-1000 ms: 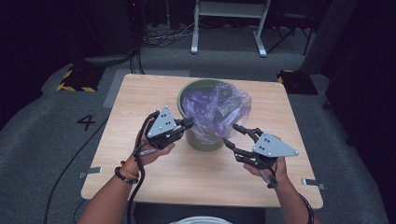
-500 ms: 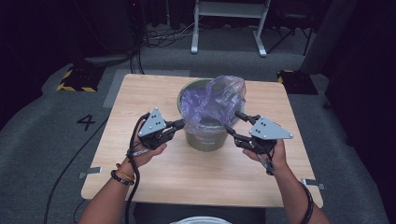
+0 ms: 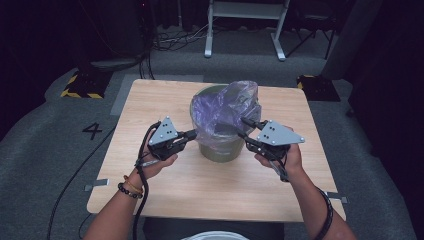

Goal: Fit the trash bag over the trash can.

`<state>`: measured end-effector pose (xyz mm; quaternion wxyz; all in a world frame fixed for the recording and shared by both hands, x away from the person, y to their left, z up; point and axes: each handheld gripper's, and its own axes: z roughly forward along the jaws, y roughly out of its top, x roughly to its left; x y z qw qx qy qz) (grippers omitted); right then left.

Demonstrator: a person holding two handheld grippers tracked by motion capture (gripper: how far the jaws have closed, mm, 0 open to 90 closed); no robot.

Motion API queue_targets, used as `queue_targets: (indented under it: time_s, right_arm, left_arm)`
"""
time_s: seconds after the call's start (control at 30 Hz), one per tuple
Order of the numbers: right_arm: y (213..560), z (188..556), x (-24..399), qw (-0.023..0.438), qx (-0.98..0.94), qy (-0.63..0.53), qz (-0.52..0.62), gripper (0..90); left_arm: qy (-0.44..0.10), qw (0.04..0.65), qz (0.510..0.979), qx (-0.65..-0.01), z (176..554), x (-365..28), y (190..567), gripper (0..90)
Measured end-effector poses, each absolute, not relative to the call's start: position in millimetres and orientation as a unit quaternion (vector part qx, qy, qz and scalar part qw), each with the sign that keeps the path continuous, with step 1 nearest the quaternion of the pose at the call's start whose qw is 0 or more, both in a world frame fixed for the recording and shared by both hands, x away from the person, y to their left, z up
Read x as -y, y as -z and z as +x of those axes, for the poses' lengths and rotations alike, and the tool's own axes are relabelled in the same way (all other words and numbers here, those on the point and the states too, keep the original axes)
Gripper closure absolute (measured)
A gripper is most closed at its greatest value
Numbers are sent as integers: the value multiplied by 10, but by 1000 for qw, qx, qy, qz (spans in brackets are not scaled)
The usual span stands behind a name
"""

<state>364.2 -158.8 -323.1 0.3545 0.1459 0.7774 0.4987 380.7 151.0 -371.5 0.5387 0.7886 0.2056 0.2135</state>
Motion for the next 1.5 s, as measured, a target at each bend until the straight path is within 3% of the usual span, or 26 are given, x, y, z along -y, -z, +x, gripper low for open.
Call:
queue_targets:
  time_s: [0.1,0.2,0.6,1.0,1.07,1.17,1.33,1.5]
  right_arm:
    - [3201,3673,1594,346,-777,-503,153,844]
    - [3165,3689,1647,348,-770,-508,167,887]
    - [3099,3650,2014,359,-746,-506,241,896]
    - [3361,3799,2220,342,-736,-502,298,894]
    - [3413,3843,2245,343,-734,-503,302,893]
    - [3494,3873,2280,346,-728,-508,305,889]
    - [3552,3865,2299,341,-727,-511,306,880]
    - [3530,3850,2325,343,-723,-517,304,871]
  left_arm:
    - [-213,536,791,-204,3808,-1528,3713,895]
    - [-210,537,789,-210,3812,-1597,3713,896]
    - [-216,520,783,-263,3915,-1971,3672,891]
    - [-219,488,796,-283,4045,-1934,3861,869]
    - [-236,471,797,-295,4050,-1922,3881,815]
    - [-259,456,792,-312,4004,-1925,3857,577]
    - [-274,479,780,-295,3808,-2001,3816,282]
    - [-272,481,786,-277,3646,-2039,3848,163]
